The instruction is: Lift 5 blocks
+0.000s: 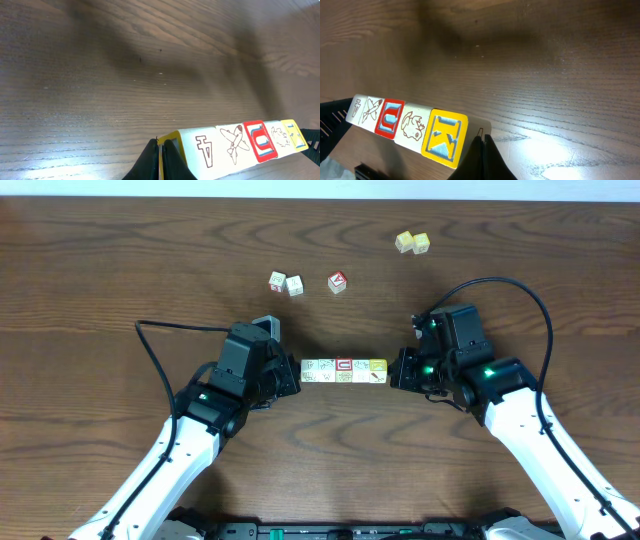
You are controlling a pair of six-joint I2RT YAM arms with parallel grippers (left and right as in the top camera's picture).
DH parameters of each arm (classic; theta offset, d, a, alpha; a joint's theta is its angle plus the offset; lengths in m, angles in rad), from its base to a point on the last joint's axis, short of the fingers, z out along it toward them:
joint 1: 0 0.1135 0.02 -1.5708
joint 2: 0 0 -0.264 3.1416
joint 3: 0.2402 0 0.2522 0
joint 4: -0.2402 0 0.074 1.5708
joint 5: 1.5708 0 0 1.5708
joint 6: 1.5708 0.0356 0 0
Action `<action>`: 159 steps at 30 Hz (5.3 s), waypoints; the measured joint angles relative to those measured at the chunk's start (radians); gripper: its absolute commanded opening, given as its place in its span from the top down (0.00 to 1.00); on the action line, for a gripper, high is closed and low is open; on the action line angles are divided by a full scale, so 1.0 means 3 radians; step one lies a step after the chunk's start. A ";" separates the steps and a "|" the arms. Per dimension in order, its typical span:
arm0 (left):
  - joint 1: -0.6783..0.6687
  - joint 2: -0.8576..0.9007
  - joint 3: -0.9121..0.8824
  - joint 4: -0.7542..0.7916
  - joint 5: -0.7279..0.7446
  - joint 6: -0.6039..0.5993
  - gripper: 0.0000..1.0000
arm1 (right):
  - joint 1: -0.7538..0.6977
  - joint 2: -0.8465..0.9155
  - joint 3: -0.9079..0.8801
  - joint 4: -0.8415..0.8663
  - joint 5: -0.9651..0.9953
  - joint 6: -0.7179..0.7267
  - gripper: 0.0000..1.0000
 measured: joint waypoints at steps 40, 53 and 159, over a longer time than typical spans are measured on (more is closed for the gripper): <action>-0.0001 0.0655 0.0000 0.0151 -0.0006 -0.0173 0.93 | 0.0000 0.0587 0.0020 0.0173 0.0069 0.0000 0.99; -0.0254 0.1144 0.0000 0.0418 -0.0042 -0.0298 0.93 | -0.0041 0.0610 0.0011 0.0221 0.0313 0.0000 0.99; -0.0394 0.0551 0.0134 -0.0619 -0.1623 -0.0130 0.77 | -0.0203 0.0987 0.0240 -0.0815 0.0488 0.0093 0.93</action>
